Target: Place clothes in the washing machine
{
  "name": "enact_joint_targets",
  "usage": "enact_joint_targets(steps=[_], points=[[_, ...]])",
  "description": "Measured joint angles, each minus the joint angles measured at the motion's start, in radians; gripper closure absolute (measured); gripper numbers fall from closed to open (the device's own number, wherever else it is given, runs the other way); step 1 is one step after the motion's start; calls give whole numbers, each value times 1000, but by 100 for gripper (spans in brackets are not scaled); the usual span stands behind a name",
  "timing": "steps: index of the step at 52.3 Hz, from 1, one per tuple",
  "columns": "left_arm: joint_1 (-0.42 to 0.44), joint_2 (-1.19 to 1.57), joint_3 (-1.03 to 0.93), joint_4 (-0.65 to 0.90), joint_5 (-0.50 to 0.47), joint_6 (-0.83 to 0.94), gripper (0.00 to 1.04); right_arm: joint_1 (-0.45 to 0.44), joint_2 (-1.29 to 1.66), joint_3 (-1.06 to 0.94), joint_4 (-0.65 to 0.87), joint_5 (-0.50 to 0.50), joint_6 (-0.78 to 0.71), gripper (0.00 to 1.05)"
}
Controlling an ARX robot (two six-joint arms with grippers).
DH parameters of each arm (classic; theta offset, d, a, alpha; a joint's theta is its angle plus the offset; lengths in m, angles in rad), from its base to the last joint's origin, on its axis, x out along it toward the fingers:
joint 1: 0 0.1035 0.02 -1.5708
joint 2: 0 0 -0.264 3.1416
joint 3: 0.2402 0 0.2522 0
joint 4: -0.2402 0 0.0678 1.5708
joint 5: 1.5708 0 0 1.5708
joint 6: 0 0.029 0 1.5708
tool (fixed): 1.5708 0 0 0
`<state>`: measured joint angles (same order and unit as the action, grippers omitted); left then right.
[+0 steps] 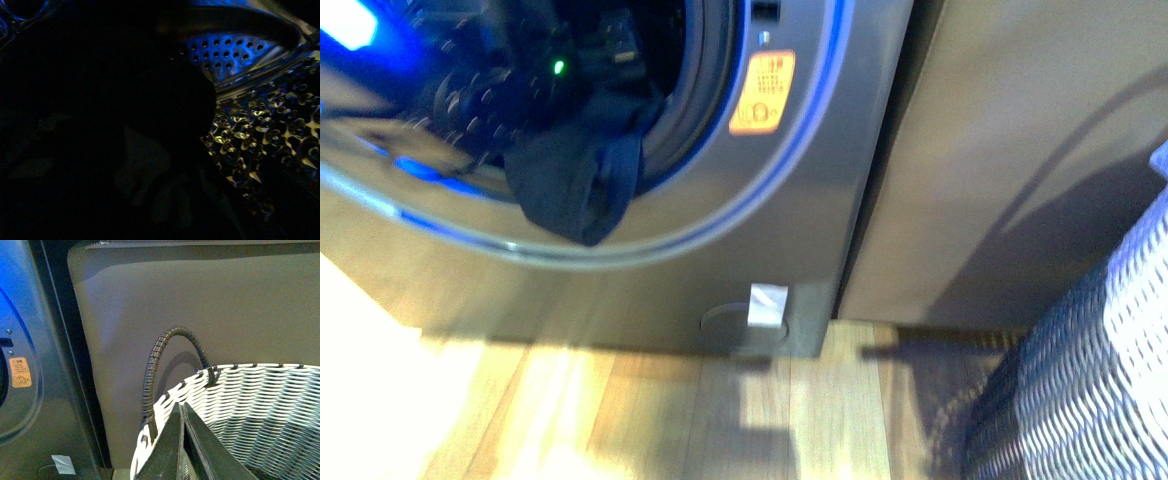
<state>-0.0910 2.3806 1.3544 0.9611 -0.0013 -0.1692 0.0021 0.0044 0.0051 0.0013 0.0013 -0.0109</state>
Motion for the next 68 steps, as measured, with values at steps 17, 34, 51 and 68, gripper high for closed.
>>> enact_joint_targets(steps=[17,34,51,68], points=[[-14,-122,-196,90,21,-9,7,0,0,0,0,0,0,102],[-2,-204,-325,146,33,3,7,0,0,0,0,0,0,102],[4,-383,-542,223,80,-2,7,0,0,0,0,0,0,102],[-18,-537,-687,224,92,-19,7,0,0,0,0,0,0,102]])
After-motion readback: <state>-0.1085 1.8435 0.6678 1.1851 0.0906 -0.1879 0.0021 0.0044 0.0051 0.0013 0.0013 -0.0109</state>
